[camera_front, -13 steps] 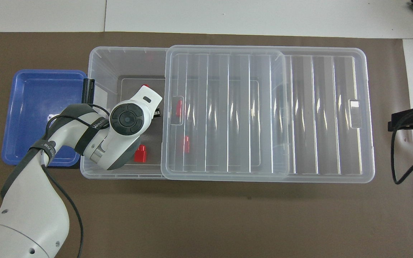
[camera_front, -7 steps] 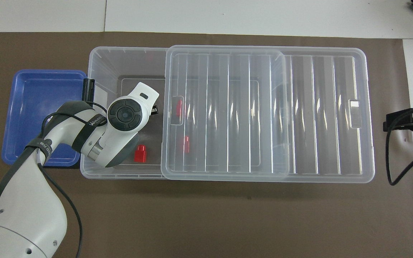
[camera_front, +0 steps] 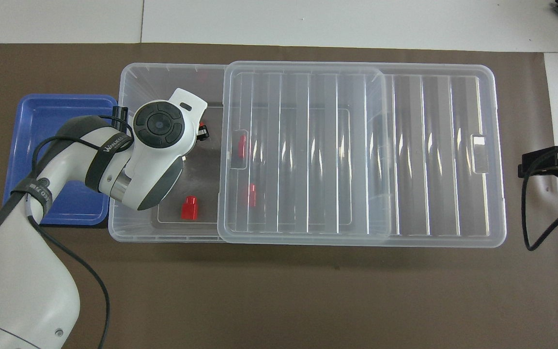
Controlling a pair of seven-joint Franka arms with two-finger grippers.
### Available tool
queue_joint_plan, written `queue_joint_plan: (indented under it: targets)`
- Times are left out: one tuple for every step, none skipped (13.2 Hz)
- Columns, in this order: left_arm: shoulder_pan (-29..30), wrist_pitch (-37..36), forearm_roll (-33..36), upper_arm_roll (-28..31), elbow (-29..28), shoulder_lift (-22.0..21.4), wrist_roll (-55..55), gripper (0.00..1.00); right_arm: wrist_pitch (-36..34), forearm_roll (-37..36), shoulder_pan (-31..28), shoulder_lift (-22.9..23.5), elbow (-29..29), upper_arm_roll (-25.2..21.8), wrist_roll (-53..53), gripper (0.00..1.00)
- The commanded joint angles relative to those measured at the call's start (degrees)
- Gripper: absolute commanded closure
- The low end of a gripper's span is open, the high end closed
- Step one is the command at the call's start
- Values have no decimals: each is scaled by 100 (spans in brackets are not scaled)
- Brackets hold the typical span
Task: Place red block in blue tray from box
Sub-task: 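Lift the red block and carry it to the blue tray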
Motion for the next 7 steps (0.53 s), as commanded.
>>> queue_joint_plan:
  targets:
    - [73, -734, -219, -39, 299, -258, 122, 100, -89, 24, -44, 36, 83, 16, -124, 0]
    - [81, -910, -333, -30, 378, -381, 165, 100, -89, 24, -44, 36, 74, 16, -124, 0]
    - [81, -1121, -429, -4, 413, -504, 166, 100, -81, 15, -44, 28, 57, 16, -133, 0]
    - [81, -1271, -561, 23, 466, -645, 131, 100, -54, 15, -44, 28, 48, 16, -150, 0]
    - [90, -1403, -832, 49, 501, -768, 87, 100, -19, 15, -44, 10, 48, 16, -159, 0]
    - [160, -1552, -974, 58, 510, -934, 69, 100, 68, 15, -62, 10, 31, 7, -176, 3]
    - [265, -1745, -1019, 49, 563, -1049, 69, 100, 217, 15, -114, 36, -13, 7, -281, 17]
